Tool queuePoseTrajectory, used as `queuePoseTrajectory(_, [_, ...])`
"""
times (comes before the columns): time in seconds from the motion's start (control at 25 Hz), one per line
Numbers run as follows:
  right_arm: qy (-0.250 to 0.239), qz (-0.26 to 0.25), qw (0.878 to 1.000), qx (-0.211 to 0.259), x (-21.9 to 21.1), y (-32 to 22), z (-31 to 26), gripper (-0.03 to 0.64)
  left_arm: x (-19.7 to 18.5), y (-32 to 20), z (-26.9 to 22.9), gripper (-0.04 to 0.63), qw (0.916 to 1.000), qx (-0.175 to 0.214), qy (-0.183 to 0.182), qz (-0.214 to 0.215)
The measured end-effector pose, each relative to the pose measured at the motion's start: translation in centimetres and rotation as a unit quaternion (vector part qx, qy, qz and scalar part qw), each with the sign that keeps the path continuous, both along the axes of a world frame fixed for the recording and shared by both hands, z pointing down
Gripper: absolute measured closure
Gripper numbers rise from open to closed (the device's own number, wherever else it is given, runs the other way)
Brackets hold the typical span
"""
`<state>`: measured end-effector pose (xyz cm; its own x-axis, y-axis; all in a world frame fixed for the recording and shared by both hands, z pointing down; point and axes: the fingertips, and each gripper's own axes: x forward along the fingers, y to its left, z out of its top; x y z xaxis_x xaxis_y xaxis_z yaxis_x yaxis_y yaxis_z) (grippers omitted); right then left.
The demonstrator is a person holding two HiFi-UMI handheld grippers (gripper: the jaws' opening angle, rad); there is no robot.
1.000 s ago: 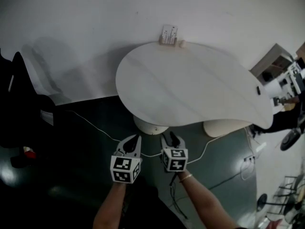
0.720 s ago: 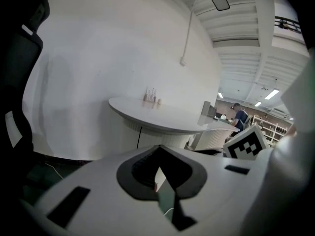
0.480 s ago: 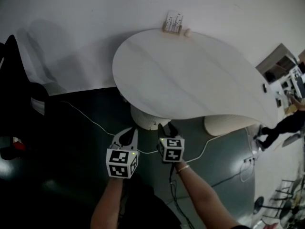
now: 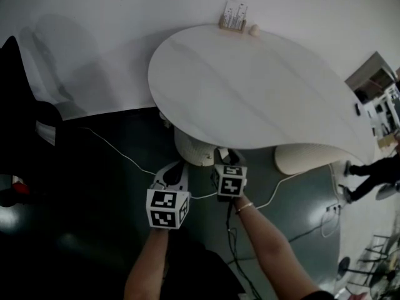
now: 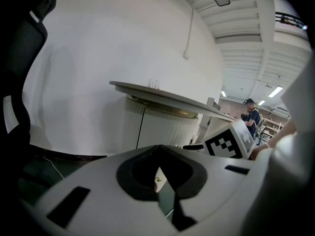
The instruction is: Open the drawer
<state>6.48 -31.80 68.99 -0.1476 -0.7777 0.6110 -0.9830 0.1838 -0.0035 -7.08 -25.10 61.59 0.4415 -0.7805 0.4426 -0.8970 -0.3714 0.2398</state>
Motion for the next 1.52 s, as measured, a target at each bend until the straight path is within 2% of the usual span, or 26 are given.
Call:
queuePoseTrajectory(0.32, [0.02,0.011,1.0,-0.008,-0.9,-0.9,0.9,0.468,0.3,-0.1,1.1,0.592,1.0,-0.007,0.0,0.006])
queuePoseTrajectory(0.52, [0.042,0.01,0.999,-0.001,-0.4,-1.0,1.0,0.511,0.3,-0.1,1.0,0.592,0.9999,-0.009,0.001,0.008])
queuePoseTrajectory(0.88, [0.027,0.0,1.0,-0.013,-0.8,-0.1,0.8,0.517,0.2,1.1,1.3,0.592,0.9998,-0.02,0.007,0.002])
queuePoseTrajectory(1.52, [0.025,-0.031,0.999,-0.027,-1.4,8.4,1.3,0.517,0.4,5.2,0.8,0.592,0.9992,-0.039,-0.006,0.003])
